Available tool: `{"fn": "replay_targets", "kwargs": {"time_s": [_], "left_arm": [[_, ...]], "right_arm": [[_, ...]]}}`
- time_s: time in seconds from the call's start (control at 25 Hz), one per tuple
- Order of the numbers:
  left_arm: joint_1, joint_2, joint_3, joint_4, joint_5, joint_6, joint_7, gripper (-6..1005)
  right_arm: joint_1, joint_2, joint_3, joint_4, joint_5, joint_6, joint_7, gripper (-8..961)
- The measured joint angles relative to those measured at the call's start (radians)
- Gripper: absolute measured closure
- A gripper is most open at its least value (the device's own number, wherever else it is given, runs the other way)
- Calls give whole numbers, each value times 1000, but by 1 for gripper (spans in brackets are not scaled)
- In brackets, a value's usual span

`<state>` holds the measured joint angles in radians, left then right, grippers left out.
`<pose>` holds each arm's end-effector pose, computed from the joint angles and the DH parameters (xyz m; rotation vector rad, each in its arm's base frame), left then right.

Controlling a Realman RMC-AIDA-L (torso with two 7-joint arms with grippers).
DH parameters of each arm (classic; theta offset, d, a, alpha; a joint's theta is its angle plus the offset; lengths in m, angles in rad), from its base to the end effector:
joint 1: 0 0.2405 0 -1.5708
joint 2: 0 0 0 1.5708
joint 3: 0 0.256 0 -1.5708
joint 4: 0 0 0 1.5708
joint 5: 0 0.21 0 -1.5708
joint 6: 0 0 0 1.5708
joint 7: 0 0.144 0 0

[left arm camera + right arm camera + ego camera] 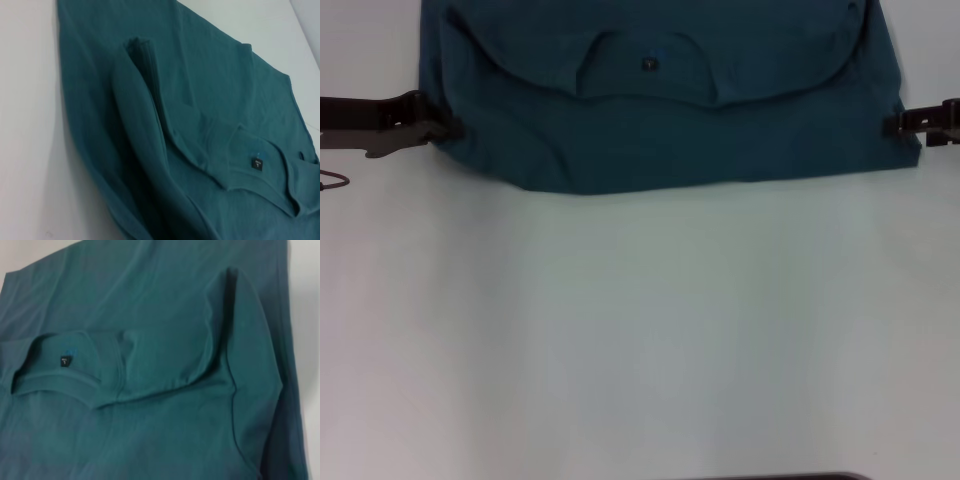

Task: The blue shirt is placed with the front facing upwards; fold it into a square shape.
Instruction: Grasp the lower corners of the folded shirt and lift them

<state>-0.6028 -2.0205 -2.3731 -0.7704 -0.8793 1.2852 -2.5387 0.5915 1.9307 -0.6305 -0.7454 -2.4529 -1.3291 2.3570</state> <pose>-0.2838 0.3821 0.0298 -2.0686 -1.8140 -0.4156 0.3320 0.3709 0.0776 -2.0782 1.6442 0.1893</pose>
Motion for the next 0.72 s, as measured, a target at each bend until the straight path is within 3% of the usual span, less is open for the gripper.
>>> {"fn": "replay_targets", "kwargs": {"time_s": [0.36,0.72], "left_arm": [[1,-7,0,0,2,0,0,998],[3,-9,0,0,3,0,2,1000]], "right_arm": [[0,27,-14,10,0,47,-45,108],[3,35,-14,30,0,68,-47,115]]}}
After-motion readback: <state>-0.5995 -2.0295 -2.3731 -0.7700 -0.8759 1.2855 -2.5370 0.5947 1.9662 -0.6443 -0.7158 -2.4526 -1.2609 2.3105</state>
